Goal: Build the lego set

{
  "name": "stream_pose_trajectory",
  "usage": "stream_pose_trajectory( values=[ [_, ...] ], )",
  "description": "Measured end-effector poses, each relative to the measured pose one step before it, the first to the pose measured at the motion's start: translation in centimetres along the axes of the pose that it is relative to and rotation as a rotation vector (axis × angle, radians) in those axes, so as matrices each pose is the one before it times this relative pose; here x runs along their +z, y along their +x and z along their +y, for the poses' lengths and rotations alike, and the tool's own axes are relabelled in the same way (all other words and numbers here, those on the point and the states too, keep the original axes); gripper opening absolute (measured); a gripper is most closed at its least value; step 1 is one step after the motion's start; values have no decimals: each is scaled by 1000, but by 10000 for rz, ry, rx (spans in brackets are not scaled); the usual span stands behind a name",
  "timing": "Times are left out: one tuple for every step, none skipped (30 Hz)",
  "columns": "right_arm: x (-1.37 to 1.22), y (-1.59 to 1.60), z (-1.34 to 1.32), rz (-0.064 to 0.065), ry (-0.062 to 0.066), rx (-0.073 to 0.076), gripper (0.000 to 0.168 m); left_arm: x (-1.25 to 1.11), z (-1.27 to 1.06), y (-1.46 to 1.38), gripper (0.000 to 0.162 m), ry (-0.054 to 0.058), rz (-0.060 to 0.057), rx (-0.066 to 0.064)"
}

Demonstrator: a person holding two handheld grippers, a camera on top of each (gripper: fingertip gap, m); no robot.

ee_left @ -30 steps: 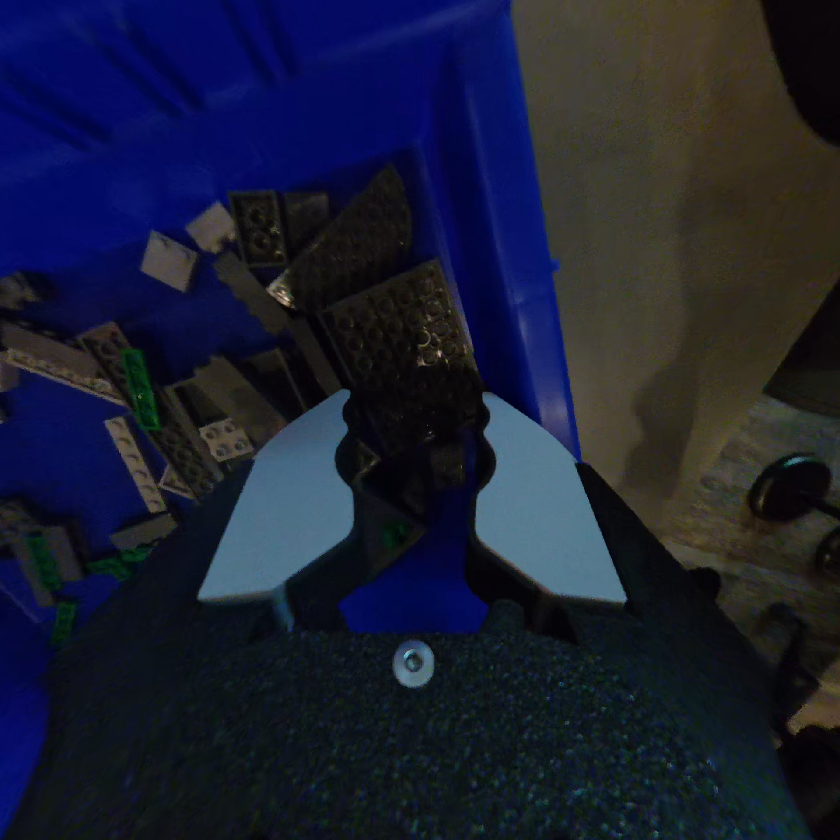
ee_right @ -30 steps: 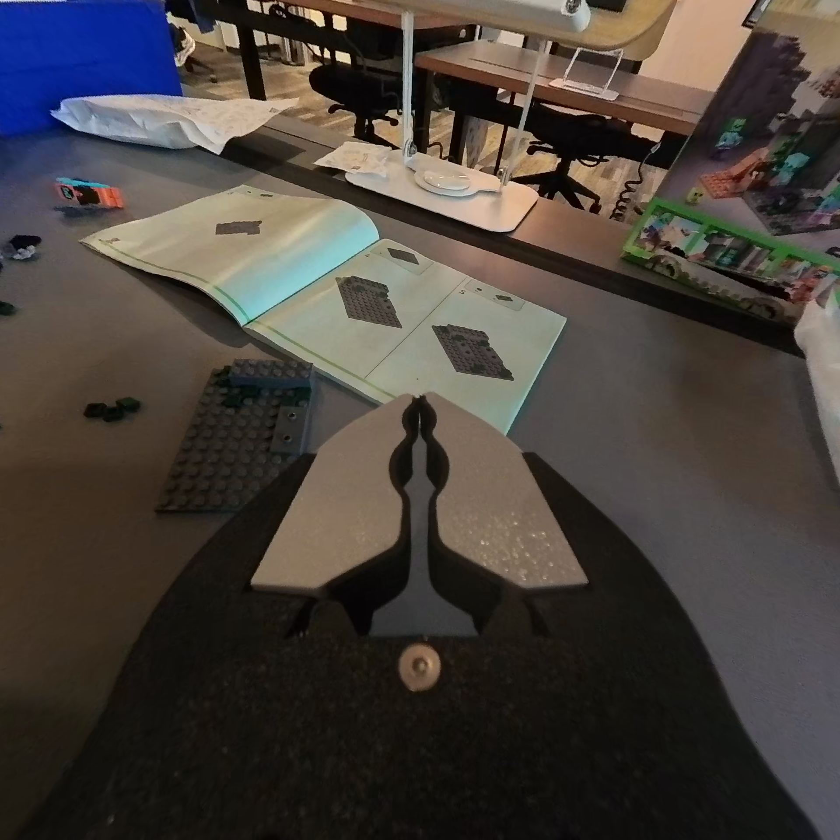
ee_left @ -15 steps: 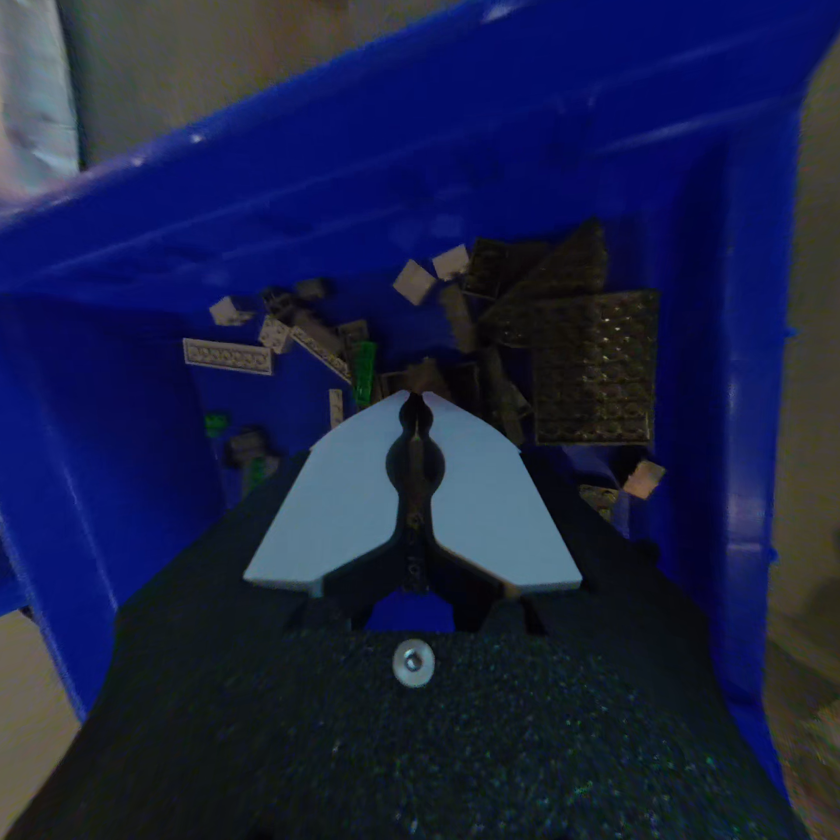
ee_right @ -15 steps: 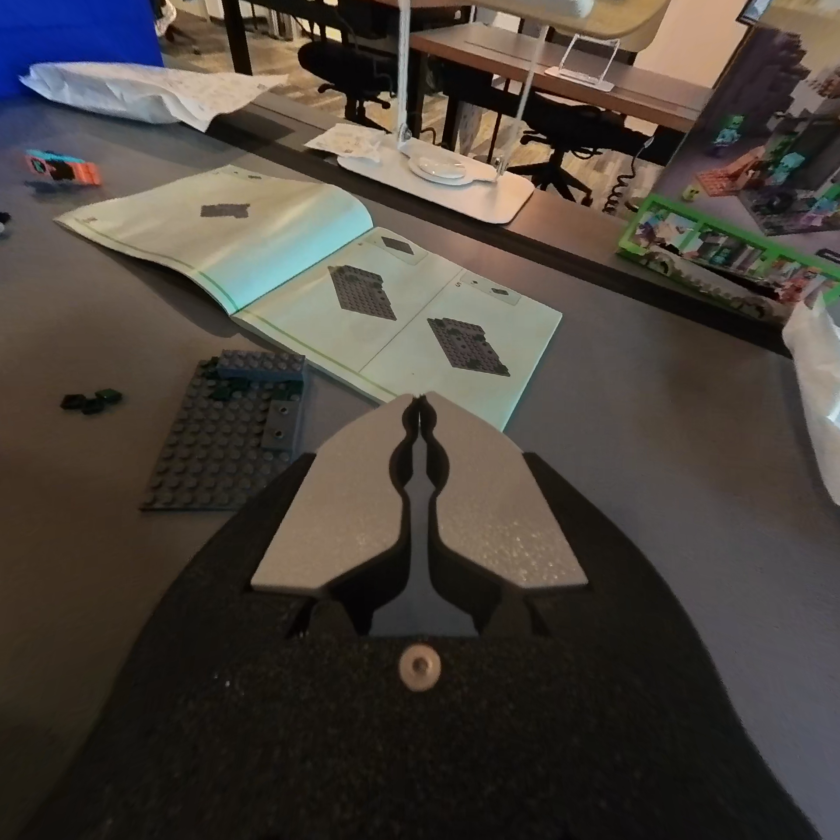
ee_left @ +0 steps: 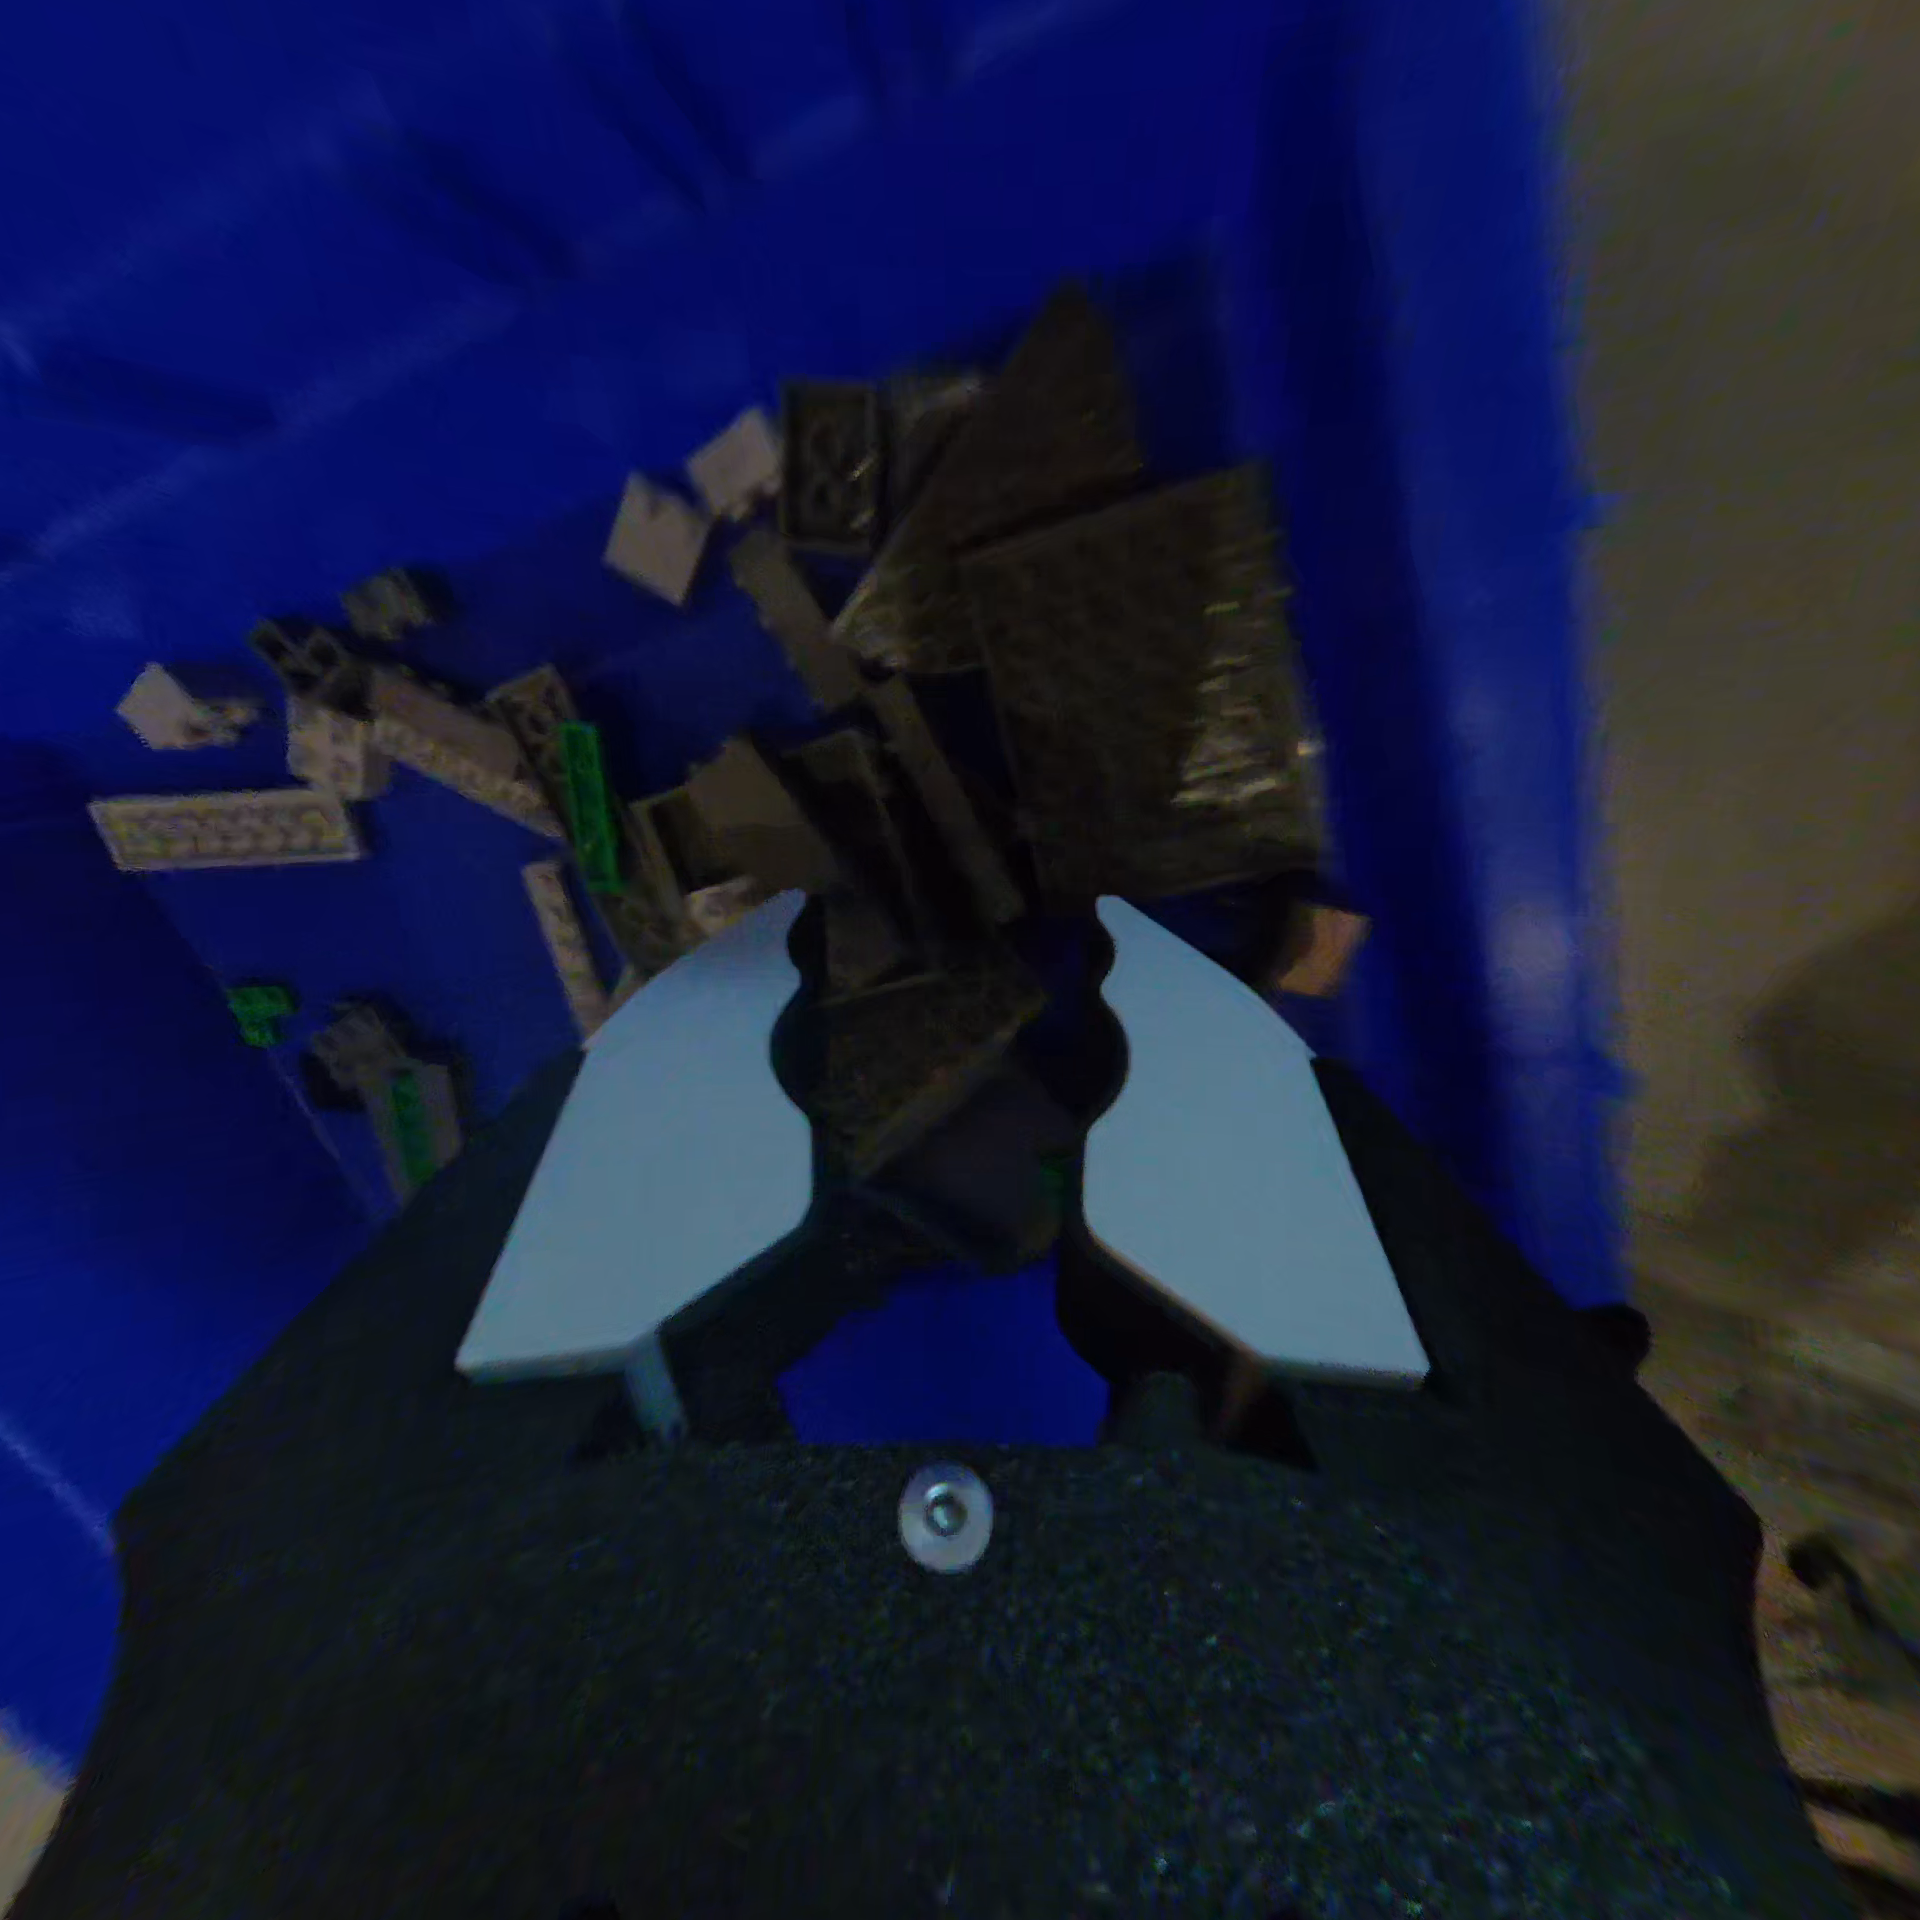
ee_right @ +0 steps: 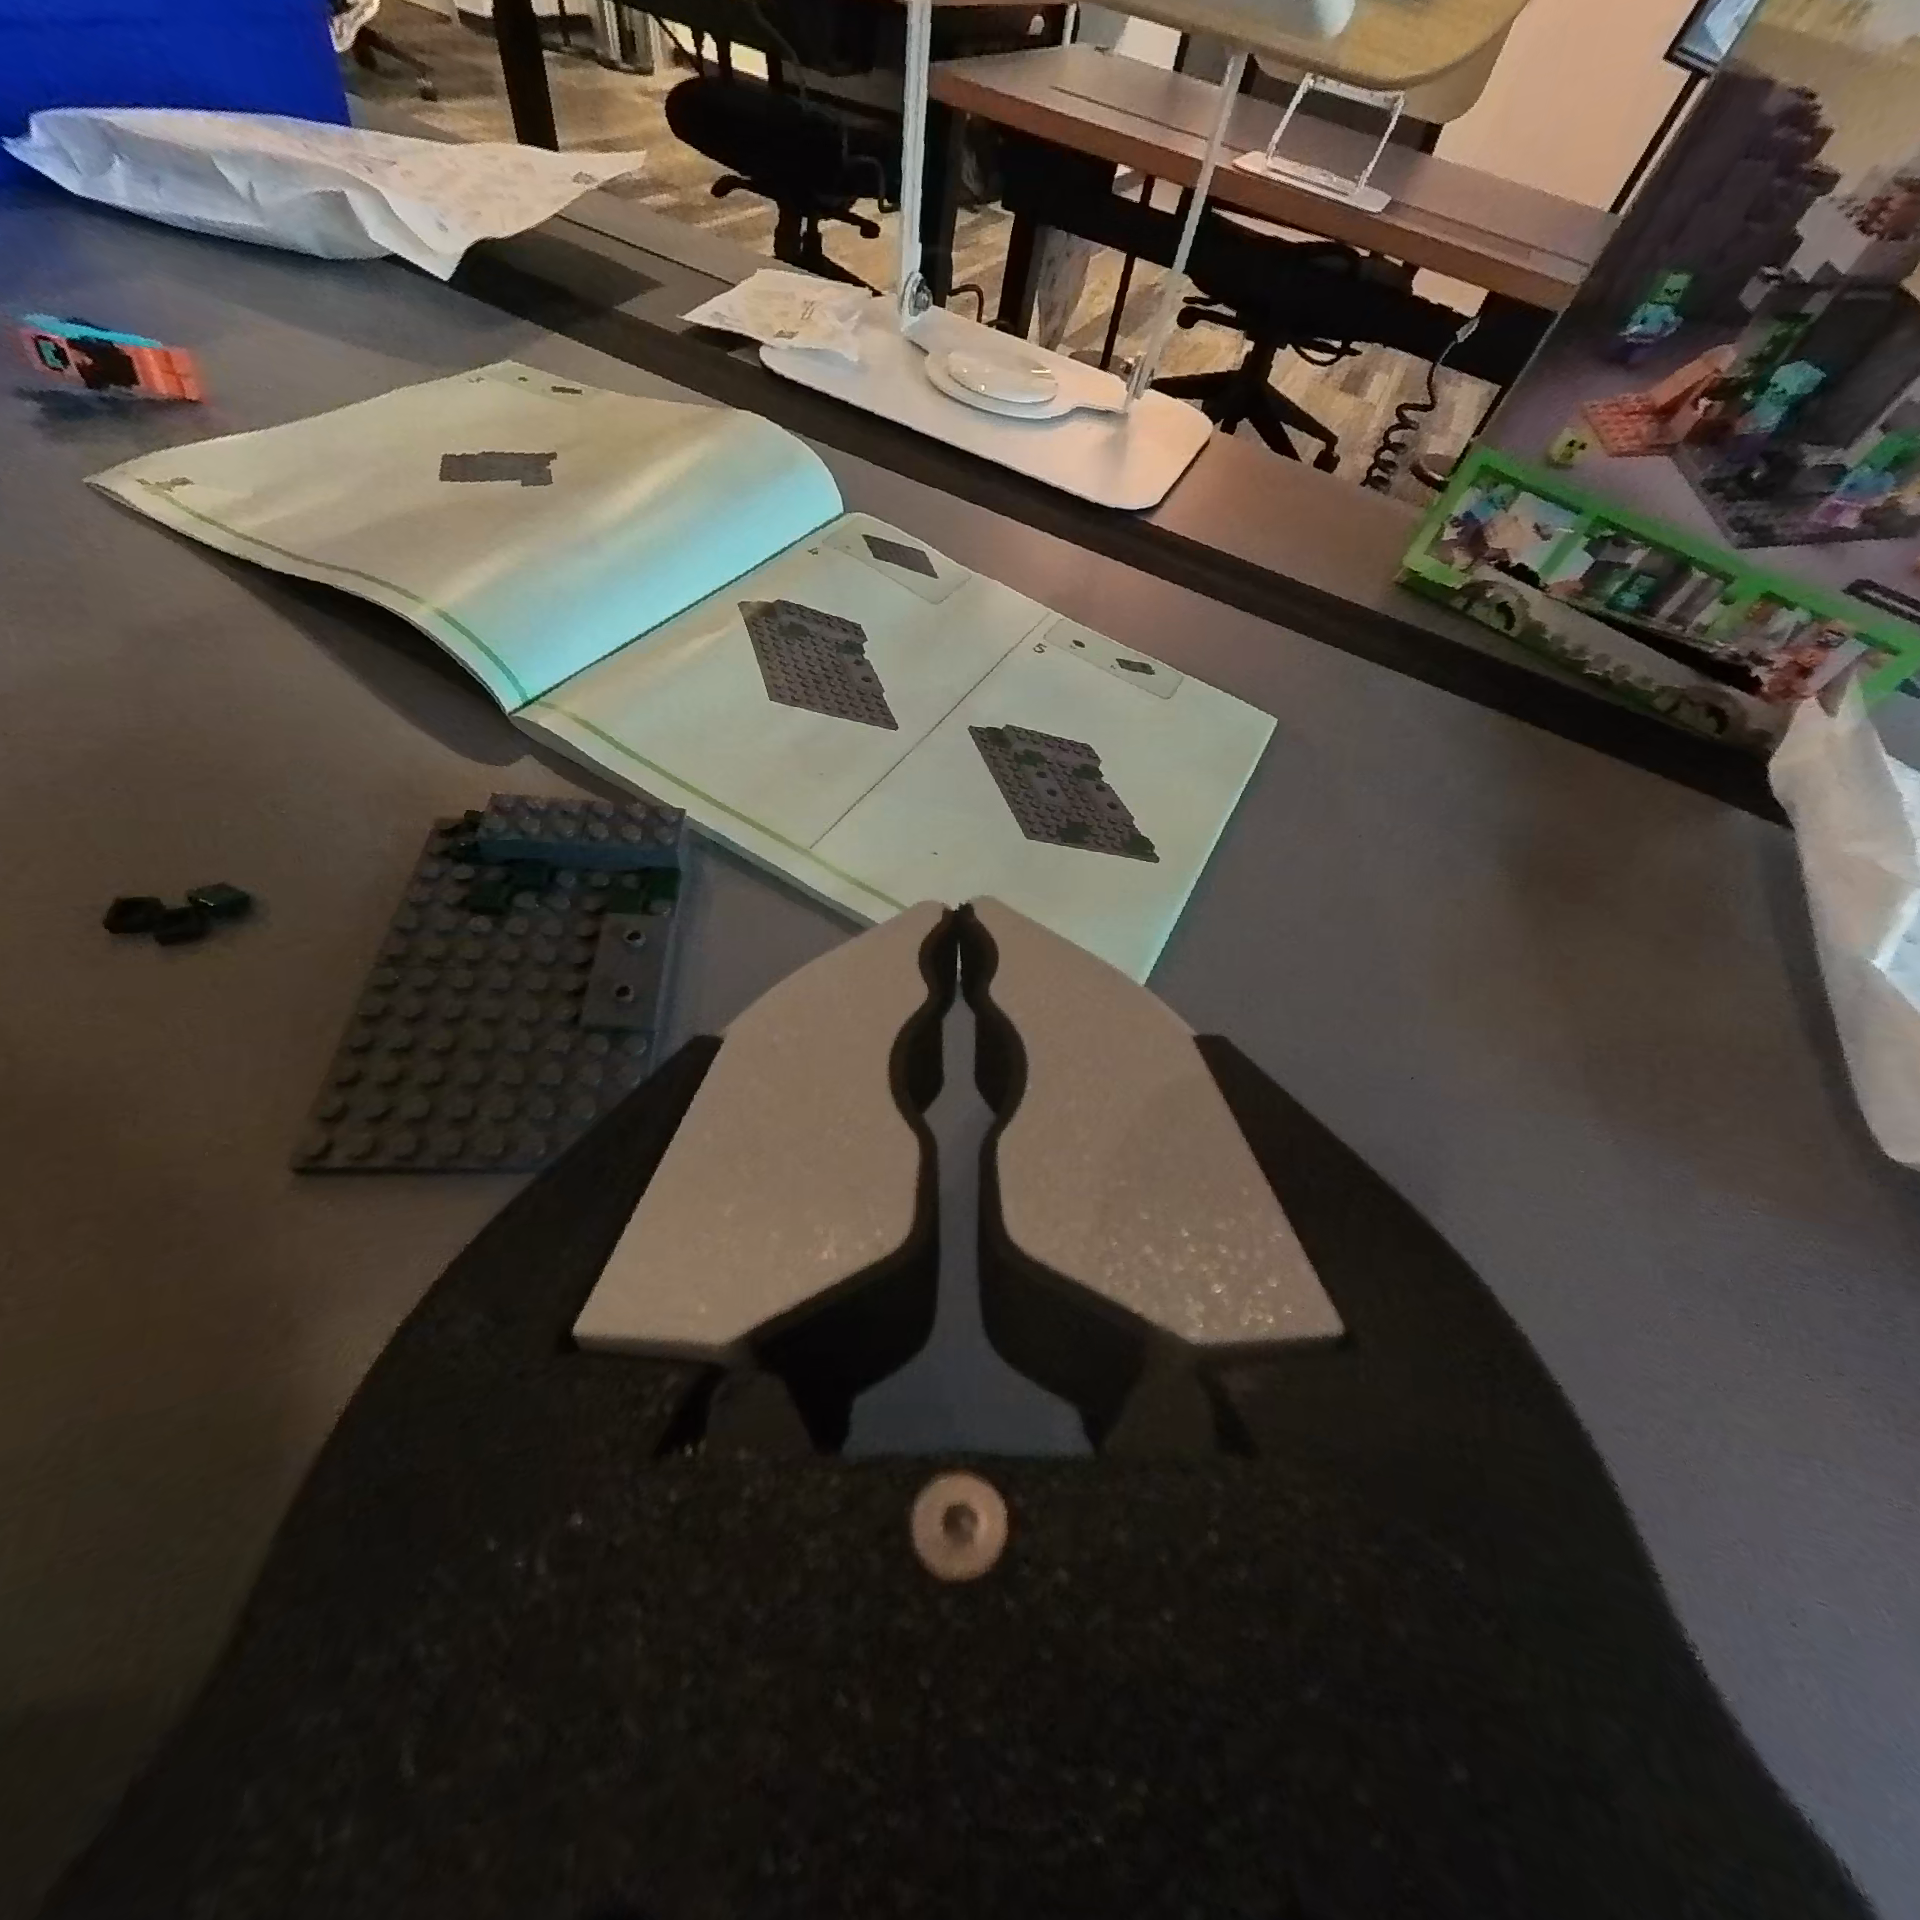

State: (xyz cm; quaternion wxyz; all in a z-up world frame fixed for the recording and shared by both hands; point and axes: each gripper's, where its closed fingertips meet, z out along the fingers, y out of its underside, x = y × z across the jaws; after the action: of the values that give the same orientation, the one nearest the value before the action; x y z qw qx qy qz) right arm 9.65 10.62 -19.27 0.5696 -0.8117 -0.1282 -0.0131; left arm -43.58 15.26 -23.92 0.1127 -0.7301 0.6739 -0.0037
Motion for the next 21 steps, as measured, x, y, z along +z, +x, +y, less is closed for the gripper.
stream_pose_trajectory(
  values=[
    [-47,30,-43,5,35,26,0,405,212,-675,50,-218,-224,-36],
    [-31,30,-31,1,30,34,0,174,-291,-473,51,138,-91,-72],
    [-22,28,-19,-4,15,34,0,128,-169,-114,50,38,174,-184],
    [-4,26,6,-8,5,30,0,74,-44,-149,50,-33,125,-128],
    [3,15,-8,-8,3,24,0,13,45,-184,50,-56,68,13],
    [0,3,0,-10,5,18,0,-4,127,-212,50,-92,13,-10],
    [0,1,-1,-12,5,17,0,-27,58,-79,49,-27,77,-26],
    [-15,6,-17,-7,15,17,0,-76,93,-3,46,-38,102,-27],
    [-21,17,-35,-4,26,19,0,-61,256,-160,33,-106,-34,2],
    [-22,15,-18,-9,22,24,0,-53,166,-515,24,26,-304,7],
    [-8,3,-18,-13,15,25,0,-116,18,-513,19,138,-255,-58],
    [-4,-4,-11,-17,6,17,0,-167,35,-197,14,111,22,-172],
    [-4,-6,6,-16,-2,6,0,-203,18,-335,12,110,-80,-132],
    [-3,-15,-8,-11,8,-3,0,-241,64,-348,10,55,-121,-15],
    [-18,-17,-24,-9,18,0,0,-297,59,-107,10,34,13,23],
    [-17,1,-29,-8,16,9,0,-367,-35,-143,10,72,-1,-13],
    [-14,-4,-4,-7,10,14,0,-444,-129,-420,10,110,-162,-29],
    [-6,7,-19,-4,13,10,0,-549,-177,-505,9,146,-174,-34],
    [-17,0,-29,-5,14,3,0,-658,-275,-524,9,218,-130,-109],
    [-13,-6,-5,-9,10,1,0,-686,-376,-606,9,285,-151,-156],
    [-6,-6,-5,-9,7,2,0,-648,-348,-520,9,261,-72,-154]
  ],
)
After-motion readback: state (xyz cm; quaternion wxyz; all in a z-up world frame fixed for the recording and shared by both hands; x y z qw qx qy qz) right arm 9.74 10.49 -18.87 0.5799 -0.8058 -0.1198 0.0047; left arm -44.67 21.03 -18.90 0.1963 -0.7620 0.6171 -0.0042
